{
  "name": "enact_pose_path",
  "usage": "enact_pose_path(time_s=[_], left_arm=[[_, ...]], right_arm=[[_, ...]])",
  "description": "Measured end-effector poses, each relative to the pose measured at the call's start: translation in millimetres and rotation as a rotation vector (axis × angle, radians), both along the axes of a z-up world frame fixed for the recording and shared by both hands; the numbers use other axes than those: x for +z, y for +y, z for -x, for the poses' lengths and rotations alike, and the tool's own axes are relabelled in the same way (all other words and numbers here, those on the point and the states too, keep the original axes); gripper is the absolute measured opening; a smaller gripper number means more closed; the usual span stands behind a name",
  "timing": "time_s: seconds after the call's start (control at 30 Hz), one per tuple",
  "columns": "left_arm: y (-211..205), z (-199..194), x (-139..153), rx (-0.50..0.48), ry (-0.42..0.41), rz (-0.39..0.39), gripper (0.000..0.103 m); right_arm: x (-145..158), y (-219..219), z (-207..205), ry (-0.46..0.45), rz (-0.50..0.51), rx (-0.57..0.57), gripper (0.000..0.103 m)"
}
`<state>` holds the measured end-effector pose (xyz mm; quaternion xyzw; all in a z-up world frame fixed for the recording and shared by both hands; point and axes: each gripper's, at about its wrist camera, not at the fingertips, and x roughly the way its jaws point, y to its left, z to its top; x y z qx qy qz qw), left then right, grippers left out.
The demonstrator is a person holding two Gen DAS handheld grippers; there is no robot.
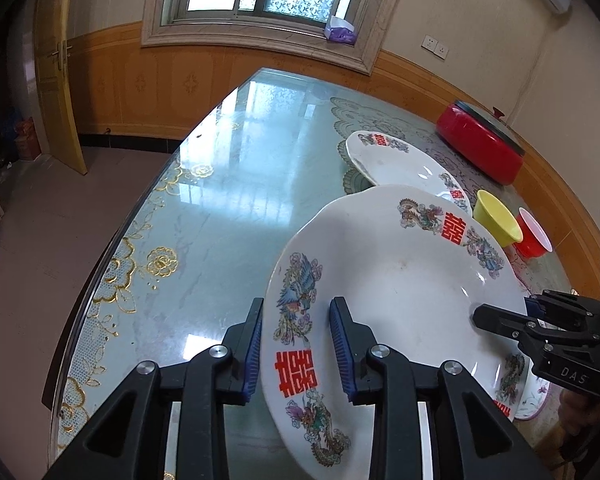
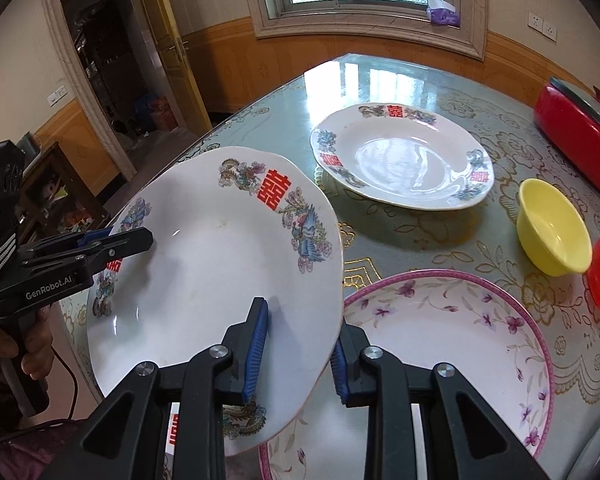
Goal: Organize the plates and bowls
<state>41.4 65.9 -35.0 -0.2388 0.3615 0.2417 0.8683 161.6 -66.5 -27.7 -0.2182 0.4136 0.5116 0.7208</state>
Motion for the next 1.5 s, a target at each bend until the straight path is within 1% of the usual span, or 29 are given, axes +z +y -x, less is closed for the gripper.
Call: enact_pose_path(time_s=[0.33,0.47,0.63,0.8,0.9,1.13,1.2,1.33,1.5], left_arm=[[-19.2,-26.5,7.6,-0.087,-0.004,-0.018,0.032],[-34.4,-45.0,12.6,-0.148,-0.004,-0.026,0.032],[-60.9,-74.0,19.0,-0.241,-0.009,-0.057,0.032],[-87.2,-99.9,16.1,-0.321,-0.006,-0.06,0.032],[-98.3,-110.8,11.6,-0.349,0.004,-0.061,0.032],[-113.7,-129.5,-3.5,-0.362,0.041,-0.06,0.033],[-117.5,-131.8,-5.5,-0.357,0.045,-0.084,0.033],[-118.9,-135.2,-6.9,-0.344,0.046,-0.094,0.033],[-121.5,-137.5,-8.5,-0.333,0.055,-0.125,0.034]], right_arm=[[10.3,-37.4,-5.4,-0.006,-0.015,-0.099,0.028],[14.1,-62.9,-11.4,-0.008,-0.023,-0.162,0.028],[19.6,-98.9,-24.5,-0.006,-0.04,-0.256,0.028],[19.2,-131.9,-38.4,-0.003,-0.038,-0.342,0.028],[14.6,-144.6,-46.6,0.005,-0.031,-0.377,0.028],[-3.5,-156.9,-62.1,0.041,-0.012,-0.409,0.029],[-7.9,-157.8,-65.1,0.048,-0.01,-0.401,0.029],[-12.2,-156.6,-68.8,0.053,-0.007,-0.39,0.03],[-13.7,-155.3,-70.9,0.05,-0.005,-0.37,0.031]])
